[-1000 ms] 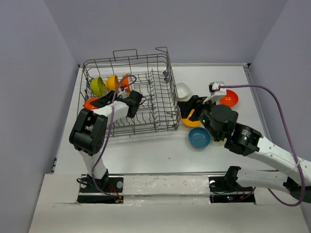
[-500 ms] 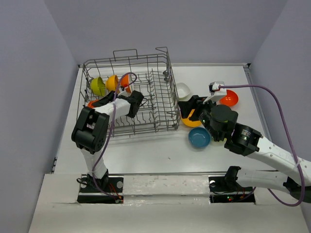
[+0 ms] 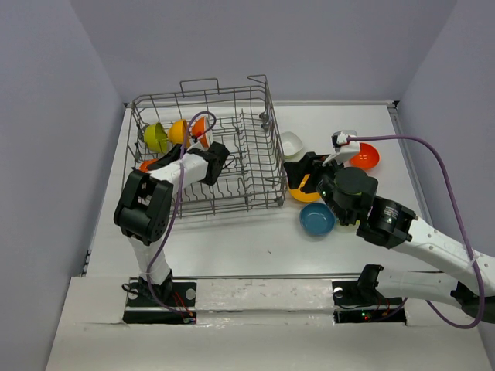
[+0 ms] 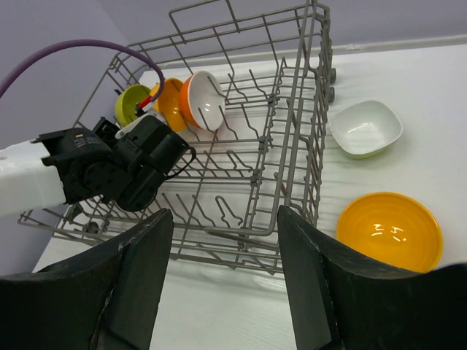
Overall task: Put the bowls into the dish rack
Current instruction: Insert the bowl into the dish rack.
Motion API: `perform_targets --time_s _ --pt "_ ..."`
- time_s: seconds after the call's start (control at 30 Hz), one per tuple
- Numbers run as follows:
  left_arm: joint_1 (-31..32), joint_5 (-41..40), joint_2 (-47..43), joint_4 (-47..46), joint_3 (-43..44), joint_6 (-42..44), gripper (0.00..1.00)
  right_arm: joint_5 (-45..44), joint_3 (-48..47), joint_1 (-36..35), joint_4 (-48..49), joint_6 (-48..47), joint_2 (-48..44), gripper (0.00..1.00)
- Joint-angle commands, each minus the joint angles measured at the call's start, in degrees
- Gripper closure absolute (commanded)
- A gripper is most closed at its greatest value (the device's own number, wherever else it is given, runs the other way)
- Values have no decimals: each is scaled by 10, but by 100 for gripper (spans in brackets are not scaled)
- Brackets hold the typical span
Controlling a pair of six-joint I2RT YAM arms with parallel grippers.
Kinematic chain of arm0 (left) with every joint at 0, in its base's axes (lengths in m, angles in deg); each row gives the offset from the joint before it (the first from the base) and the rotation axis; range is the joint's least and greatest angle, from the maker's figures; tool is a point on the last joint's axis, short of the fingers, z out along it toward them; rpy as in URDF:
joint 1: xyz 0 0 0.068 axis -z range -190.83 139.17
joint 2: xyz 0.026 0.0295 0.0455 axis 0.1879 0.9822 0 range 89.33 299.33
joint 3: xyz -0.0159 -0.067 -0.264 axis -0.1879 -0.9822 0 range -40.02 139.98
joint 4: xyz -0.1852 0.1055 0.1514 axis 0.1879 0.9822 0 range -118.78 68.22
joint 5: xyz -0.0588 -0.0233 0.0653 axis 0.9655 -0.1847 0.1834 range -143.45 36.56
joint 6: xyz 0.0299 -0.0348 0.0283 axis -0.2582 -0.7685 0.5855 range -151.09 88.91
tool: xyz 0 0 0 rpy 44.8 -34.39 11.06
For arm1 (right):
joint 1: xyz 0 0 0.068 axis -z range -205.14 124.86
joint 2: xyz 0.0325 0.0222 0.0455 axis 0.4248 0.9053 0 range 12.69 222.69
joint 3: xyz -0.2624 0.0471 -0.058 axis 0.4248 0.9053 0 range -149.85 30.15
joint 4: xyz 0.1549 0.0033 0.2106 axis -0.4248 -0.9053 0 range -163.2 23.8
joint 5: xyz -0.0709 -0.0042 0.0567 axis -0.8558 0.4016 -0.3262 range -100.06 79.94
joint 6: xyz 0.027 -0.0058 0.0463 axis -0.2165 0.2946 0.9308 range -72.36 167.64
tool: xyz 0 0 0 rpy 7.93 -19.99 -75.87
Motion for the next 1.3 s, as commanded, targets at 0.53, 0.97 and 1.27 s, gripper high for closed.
perform_targets --time_s 0.53,0.97,1.27 --pt "-17 140 -93 10 37 -50 43 -12 -5 1 24 -10 -5 35" --pt "-28 226 -103 4 36 -49 41 -9 -10 1 20 -12 -5 35" --pt "-49 294 -107 3 46 -55 40 -8 -12 1 17 -12 0 36"
